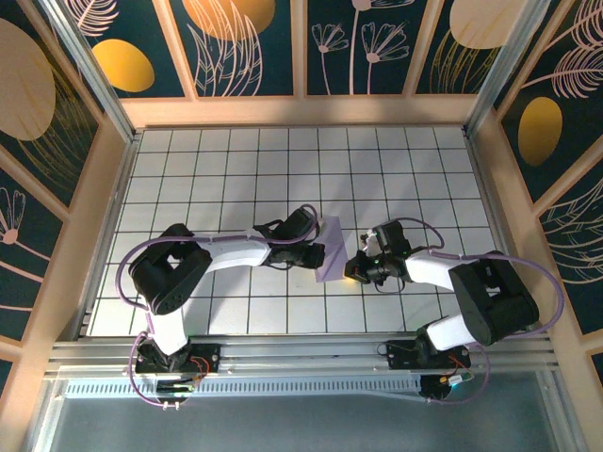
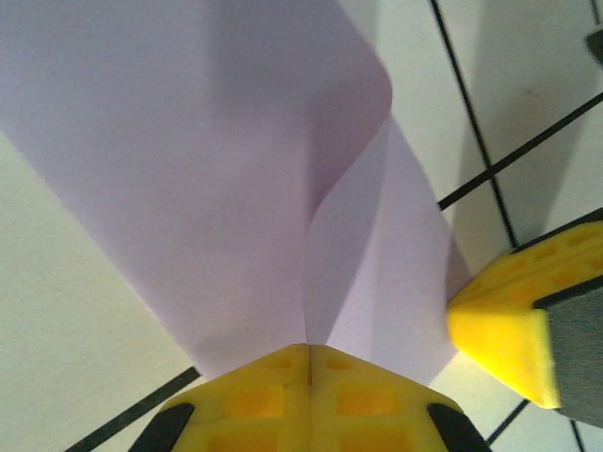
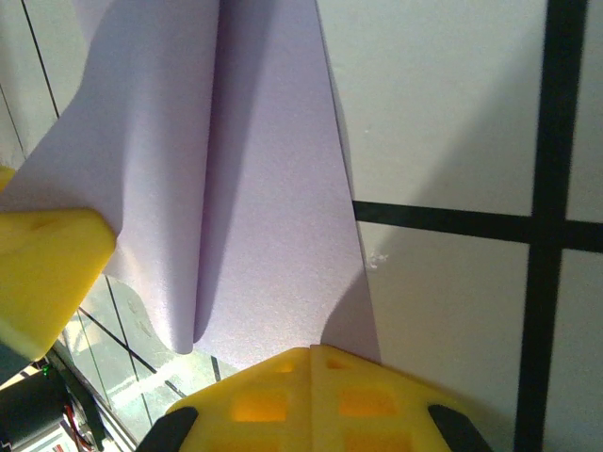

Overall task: Fold a paper plane with a square sheet of paper (fold left side to right side)
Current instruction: Fold the triangle a second time at the center of the table.

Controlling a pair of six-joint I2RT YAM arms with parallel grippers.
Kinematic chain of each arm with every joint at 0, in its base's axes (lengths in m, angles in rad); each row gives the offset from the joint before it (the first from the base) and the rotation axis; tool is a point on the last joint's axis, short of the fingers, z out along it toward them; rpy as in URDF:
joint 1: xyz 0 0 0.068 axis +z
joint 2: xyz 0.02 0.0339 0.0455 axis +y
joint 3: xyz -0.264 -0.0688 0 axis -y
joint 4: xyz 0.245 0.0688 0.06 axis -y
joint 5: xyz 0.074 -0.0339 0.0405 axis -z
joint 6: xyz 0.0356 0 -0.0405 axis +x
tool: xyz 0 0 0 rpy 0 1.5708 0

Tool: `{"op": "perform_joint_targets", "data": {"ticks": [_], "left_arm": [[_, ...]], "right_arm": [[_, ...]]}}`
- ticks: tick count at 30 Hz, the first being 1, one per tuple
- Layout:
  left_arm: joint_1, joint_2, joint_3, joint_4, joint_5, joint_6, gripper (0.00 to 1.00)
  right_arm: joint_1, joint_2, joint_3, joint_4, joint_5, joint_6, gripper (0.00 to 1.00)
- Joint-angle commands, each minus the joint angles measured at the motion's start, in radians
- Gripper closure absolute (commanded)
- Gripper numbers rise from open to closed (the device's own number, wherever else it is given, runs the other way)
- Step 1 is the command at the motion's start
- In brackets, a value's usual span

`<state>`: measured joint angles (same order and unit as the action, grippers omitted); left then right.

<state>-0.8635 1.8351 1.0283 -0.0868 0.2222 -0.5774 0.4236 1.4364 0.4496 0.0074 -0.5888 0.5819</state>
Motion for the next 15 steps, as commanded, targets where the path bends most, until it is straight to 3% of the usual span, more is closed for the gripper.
{"op": "perform_joint_targets", "data": {"ticks": [1, 15], "left_arm": [[0.011, 0.017, 0.016, -0.043, -0.033, 0.036, 1.00], [0.015, 0.041, 0.047, -0.059, -0.060, 0.057, 1.00]], "right_arm": [[0.017, 0.025, 0.003, -0.071, 0.049, -0.020, 1.00], [0.020, 0.025, 0.005, -0.073, 0.048, -0.021, 1.00]]}}
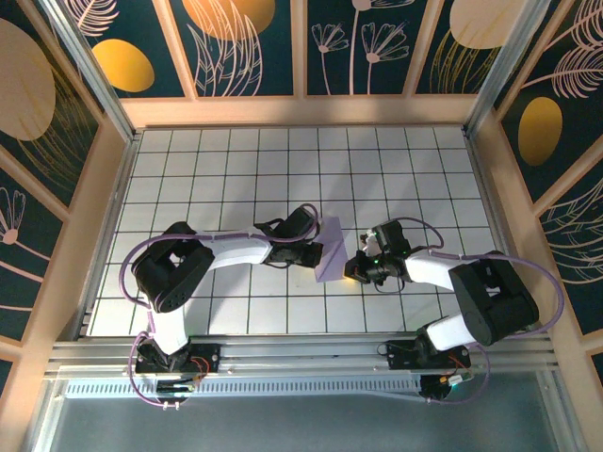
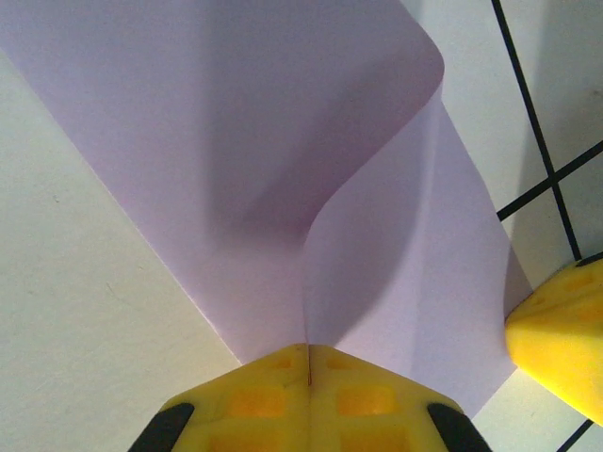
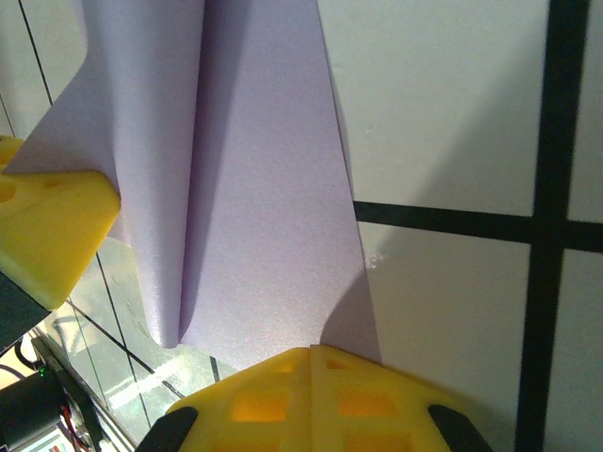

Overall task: Fold a paper plane with a square sheet of paper (fold left side to right side)
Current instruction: Fold the triangle a second time at the center of the table.

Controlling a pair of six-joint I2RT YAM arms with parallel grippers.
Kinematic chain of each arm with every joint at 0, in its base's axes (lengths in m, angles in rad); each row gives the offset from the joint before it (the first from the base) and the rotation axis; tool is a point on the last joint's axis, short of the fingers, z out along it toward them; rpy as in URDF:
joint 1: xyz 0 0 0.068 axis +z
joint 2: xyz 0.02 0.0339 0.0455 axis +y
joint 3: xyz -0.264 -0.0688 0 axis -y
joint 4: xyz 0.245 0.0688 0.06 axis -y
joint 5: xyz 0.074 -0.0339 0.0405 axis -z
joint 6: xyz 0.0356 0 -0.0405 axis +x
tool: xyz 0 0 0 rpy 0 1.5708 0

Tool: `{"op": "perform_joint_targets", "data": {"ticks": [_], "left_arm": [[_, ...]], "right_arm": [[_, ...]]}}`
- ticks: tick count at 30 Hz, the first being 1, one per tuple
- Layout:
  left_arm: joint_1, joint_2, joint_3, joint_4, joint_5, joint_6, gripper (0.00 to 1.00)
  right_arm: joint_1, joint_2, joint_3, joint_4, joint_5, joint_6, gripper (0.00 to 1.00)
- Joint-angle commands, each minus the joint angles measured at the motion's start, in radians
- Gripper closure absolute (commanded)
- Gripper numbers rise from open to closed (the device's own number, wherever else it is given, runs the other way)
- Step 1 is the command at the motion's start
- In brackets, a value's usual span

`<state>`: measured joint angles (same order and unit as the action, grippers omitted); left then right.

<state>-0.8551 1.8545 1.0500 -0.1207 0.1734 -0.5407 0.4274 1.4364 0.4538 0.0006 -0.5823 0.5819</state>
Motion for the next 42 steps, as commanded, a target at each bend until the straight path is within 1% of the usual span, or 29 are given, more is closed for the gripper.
{"op": "perform_joint_targets", "data": {"ticks": [1, 7, 25, 42], "left_arm": [[0.008, 0.023, 0.028, -0.025, -0.009, 0.022, 1.00], [0.008, 0.038, 0.041, -0.027, 0.001, 0.031, 1.00], [0.007, 0.056, 0.049, -0.026, -0.018, 0.042, 1.00], [0.007, 0.071, 0.053, -0.023, -0.014, 0.047, 1.00]], "right_arm": [[0.017, 0.025, 0.001, -0.066, 0.043, -0.020, 1.00], [0.017, 0.023, 0.001, -0.067, 0.044, -0.021, 1.00], [0.019, 0.026, -0.001, -0.069, 0.041, -0.023, 1.00], [0.016, 0.040, 0.003, -0.070, 0.039, -0.027, 1.00]]}}
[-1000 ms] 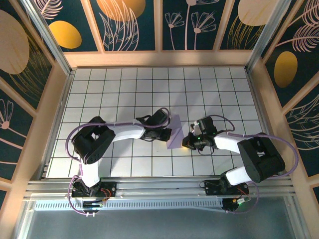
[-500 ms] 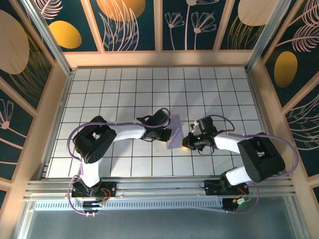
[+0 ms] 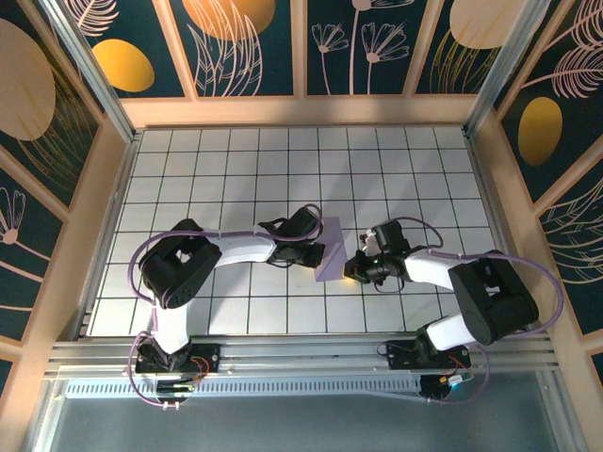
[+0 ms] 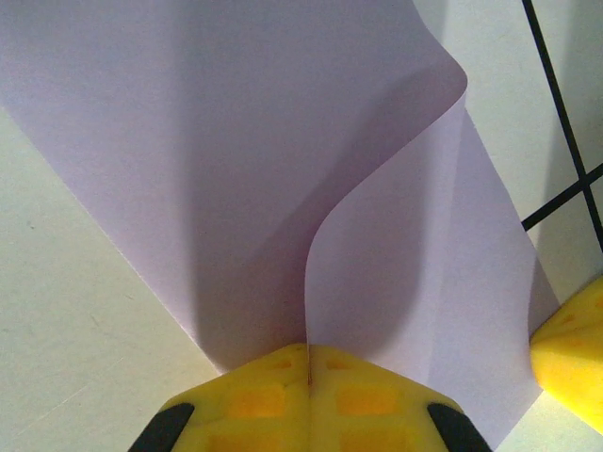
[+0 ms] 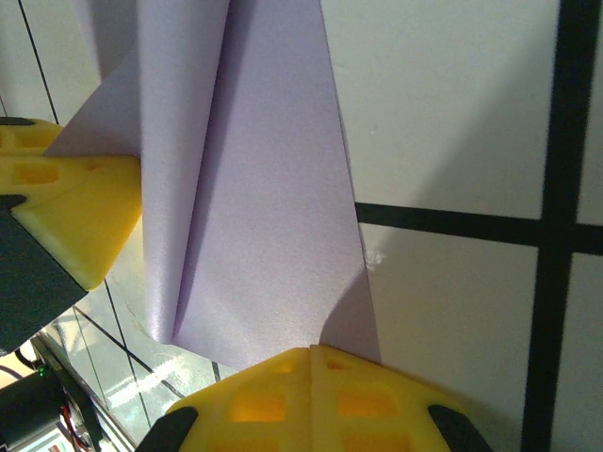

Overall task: Fold a paper plane with a square sheet of paper (fold left side to right side)
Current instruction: Fold the triangle a second time at the center of the table.

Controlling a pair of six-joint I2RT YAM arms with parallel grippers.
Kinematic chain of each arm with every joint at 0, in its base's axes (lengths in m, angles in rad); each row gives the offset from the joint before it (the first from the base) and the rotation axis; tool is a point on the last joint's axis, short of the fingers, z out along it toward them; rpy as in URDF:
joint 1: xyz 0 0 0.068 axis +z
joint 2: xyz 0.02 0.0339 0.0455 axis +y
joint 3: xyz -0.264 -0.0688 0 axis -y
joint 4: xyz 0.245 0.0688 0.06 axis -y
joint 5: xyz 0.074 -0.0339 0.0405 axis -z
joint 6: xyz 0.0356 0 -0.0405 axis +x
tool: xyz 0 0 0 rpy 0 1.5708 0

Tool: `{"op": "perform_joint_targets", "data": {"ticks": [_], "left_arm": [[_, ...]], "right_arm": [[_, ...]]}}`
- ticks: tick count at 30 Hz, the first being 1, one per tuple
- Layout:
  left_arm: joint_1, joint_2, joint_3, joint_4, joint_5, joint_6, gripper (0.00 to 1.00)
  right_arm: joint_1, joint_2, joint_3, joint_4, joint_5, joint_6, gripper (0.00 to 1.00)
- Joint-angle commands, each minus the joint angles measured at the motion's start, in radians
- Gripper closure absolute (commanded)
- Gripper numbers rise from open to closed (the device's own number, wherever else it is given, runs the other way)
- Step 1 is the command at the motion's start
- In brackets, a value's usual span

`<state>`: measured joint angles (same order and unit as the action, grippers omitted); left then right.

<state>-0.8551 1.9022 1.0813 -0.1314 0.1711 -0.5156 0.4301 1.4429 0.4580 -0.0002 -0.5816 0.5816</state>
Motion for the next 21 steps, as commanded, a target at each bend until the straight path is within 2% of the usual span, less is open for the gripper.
{"op": "perform_joint_targets", "data": {"ticks": [1, 9, 15, 21], "left_arm": [[0.008, 0.023, 0.022, -0.013, -0.012, 0.022, 1.00], [0.007, 0.041, 0.019, -0.019, -0.013, 0.026, 1.00], [0.007, 0.041, 0.004, -0.024, -0.016, 0.026, 1.00], [0.007, 0.043, 0.001, -0.024, -0.016, 0.026, 1.00]], "right_arm": [[0.015, 0.033, -0.002, -0.069, 0.039, -0.027, 1.00], [0.015, 0.018, 0.009, -0.078, 0.024, -0.028, 1.00], [0.002, -0.073, 0.041, -0.090, -0.031, -0.025, 1.00], [0.004, -0.100, 0.044, 0.079, -0.096, 0.087, 1.00]]}}
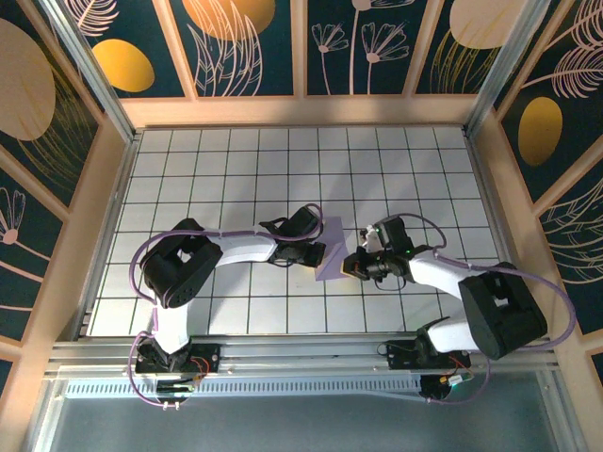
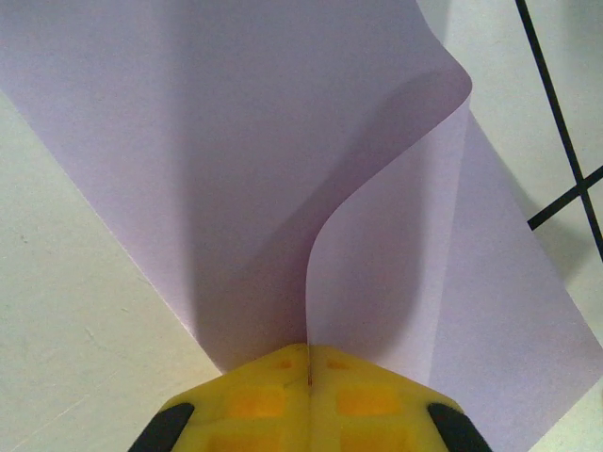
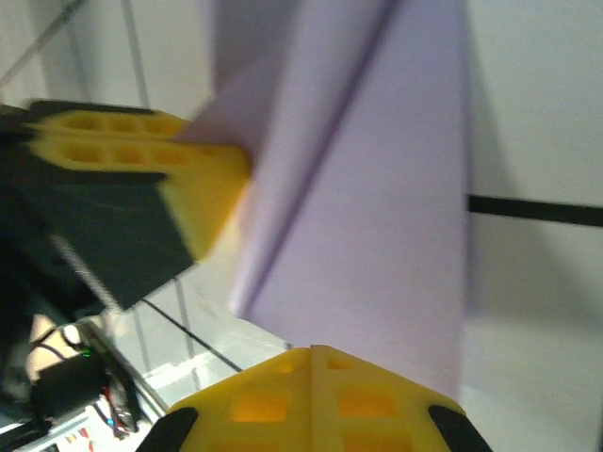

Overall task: Fold a paper plane with a square sheet of paper (fold left side to right side)
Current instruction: Fold the triangle a second time at the center of the table.

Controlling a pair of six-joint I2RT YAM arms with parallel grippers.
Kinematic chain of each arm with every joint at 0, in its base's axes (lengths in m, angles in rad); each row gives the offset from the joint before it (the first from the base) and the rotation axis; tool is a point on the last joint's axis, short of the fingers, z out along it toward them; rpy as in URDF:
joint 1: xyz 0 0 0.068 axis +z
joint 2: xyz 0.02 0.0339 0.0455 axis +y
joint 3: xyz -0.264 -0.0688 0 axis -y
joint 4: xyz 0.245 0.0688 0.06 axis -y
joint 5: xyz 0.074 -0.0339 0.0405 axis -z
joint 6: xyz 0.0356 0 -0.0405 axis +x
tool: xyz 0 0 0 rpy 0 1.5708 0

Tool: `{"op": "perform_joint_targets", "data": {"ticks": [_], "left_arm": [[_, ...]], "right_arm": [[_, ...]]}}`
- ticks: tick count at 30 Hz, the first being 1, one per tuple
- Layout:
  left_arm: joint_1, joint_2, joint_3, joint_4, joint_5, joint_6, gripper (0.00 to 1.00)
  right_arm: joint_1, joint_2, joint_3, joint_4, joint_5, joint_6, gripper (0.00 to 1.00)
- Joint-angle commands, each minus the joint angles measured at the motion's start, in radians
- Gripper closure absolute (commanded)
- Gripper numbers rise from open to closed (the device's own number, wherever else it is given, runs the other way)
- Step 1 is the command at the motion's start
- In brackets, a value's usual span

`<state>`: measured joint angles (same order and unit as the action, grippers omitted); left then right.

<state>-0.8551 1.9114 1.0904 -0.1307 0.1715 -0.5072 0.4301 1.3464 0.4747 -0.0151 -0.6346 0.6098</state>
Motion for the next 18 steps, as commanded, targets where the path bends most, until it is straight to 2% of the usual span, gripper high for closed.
{"op": "perform_joint_targets", "data": {"ticks": [1, 9, 18], "left_arm": [[0.007, 0.035, -0.009, -0.025, -0.017, 0.018, 1.00], [0.007, 0.037, -0.008, -0.024, -0.017, 0.018, 1.00], [0.008, 0.034, -0.010, -0.025, -0.020, 0.018, 1.00]], "right_arm": [[0.009, 0.007, 0.033, 0.116, -0.039, 0.072, 1.00], [0.055, 0.140, 0.095, 0.216, 0.009, 0.108, 1.00], [0.065, 0.222, 0.118, 0.229, 0.032, 0.093, 1.00]]}}
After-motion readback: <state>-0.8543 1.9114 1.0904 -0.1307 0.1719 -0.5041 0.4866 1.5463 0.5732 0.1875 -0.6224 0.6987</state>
